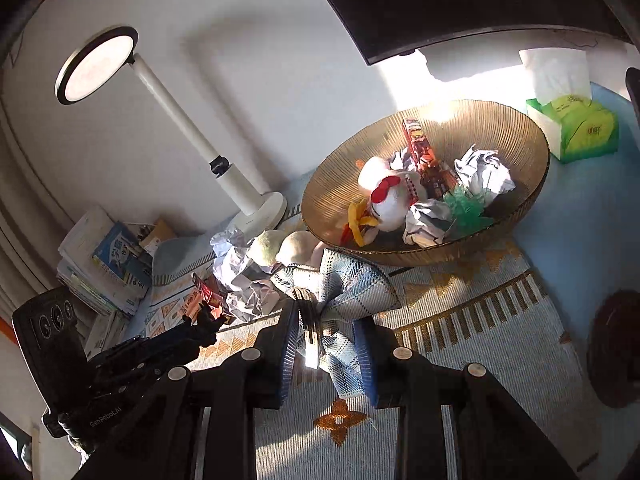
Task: Organize objects
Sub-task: 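Drop the cloth into the golden bowl while left gripper drops a dark item, then move both tools back toward the snack boxes on the rug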
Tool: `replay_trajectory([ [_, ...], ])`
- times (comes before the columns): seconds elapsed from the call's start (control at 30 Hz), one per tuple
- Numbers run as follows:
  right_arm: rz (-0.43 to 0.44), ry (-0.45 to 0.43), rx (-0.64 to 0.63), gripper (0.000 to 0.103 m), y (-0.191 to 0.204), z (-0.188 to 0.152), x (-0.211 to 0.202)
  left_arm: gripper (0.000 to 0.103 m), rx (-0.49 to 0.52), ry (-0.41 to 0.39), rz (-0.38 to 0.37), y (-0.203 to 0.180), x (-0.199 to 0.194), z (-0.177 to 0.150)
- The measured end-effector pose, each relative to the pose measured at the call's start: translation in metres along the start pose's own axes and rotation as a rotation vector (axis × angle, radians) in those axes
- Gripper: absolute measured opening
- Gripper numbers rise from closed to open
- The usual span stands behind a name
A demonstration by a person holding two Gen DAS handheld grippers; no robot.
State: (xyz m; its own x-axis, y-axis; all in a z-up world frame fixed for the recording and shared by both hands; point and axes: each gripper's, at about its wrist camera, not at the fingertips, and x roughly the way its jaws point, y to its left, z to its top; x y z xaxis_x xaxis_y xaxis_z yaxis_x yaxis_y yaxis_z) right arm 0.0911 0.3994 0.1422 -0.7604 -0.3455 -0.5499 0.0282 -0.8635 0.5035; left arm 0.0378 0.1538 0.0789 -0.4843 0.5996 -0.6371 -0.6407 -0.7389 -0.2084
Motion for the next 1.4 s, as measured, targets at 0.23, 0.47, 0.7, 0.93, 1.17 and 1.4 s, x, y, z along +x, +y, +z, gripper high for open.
replay_trajectory([
  [0.23, -0.129, -0.209, -0.026, 0.027, 0.007, 0.068, -0.058, 0.024, 0.093, -0.103, -0.052, -0.049, 0.011, 0.068],
  [0.47, -0.449, -0.254, -0.091, 0.027, 0.011, 0.109, -0.036, 0.024, 0.071, -0.124, -0.055, -0.072, 0.066, 0.127],
  [0.7, -0.412, -0.158, -0.089, 0.047, -0.005, 0.117, 0.016, 0.028, 0.020, -0.110, -0.048, -0.064, 0.107, 0.146],
  [0.93, -0.389, -0.160, -0.085, 0.066, -0.013, 0.100, 0.011, 0.065, -0.096, -0.066, -0.076, -0.033, 0.110, 0.138],
  [1.17, -0.268, -0.108, -0.163, 0.067, 0.038, 0.062, 0.008, 0.065, -0.116, -0.086, -0.021, -0.015, 0.055, 0.098],
  [1.4, -0.163, -0.023, -0.301, 0.079, 0.100, 0.004, 0.037, 0.077, -0.225, -0.140, 0.101, 0.027, -0.028, 0.031],
])
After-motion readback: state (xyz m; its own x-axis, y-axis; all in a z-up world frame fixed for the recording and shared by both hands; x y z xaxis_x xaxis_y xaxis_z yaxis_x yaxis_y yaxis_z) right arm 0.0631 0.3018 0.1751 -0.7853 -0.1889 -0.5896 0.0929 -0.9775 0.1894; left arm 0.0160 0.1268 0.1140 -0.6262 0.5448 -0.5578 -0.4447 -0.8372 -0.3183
